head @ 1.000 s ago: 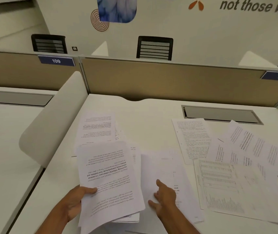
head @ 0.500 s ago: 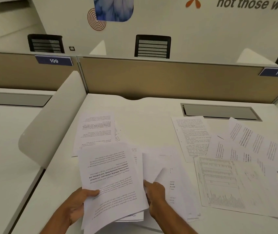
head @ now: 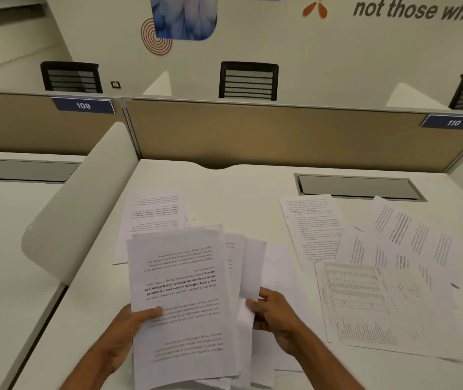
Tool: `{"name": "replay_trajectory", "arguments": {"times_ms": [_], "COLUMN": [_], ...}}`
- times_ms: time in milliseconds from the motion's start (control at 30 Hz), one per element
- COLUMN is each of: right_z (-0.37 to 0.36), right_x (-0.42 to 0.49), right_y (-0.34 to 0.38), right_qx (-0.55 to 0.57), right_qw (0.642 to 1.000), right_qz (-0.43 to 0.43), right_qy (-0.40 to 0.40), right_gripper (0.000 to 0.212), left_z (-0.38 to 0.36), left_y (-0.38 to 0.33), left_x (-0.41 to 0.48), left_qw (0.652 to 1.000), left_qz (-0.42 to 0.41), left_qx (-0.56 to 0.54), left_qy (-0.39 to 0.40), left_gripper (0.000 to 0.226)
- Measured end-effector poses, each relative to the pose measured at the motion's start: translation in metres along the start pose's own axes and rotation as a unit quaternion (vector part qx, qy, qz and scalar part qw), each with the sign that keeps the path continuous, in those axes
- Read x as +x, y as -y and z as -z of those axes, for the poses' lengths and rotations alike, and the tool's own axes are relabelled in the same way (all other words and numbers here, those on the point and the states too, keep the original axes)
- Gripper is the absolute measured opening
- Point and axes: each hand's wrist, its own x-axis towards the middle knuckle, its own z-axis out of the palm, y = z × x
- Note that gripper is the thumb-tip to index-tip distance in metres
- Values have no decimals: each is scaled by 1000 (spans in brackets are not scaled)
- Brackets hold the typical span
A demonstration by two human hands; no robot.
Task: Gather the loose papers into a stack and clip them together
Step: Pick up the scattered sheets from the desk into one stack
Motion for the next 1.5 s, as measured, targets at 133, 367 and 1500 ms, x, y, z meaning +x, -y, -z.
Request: {"name": "replay_trajectory", "arguments": {"times_ms": [133, 367, 1500], "right_z": [3, 8, -2], "right_x": [-4, -8, -3], "right_y": [5, 10, -19], "right_qx": [-9, -22, -11], "right_qw": [1000, 999, 996], "right_qz": [13, 25, 43], "right_qy": [18, -6, -82], "right_gripper": [28, 23, 22], "left_z": [-21, -54, -42], "left_y": [6, 18, 34], "left_x": [6, 14, 32], "left_qw": [1000, 998, 991], "left_qz": [-12, 20, 20], "left_qx": [6, 37, -119], "left_qy": [-6, 54, -51], "left_gripper": [29, 40, 50]}}
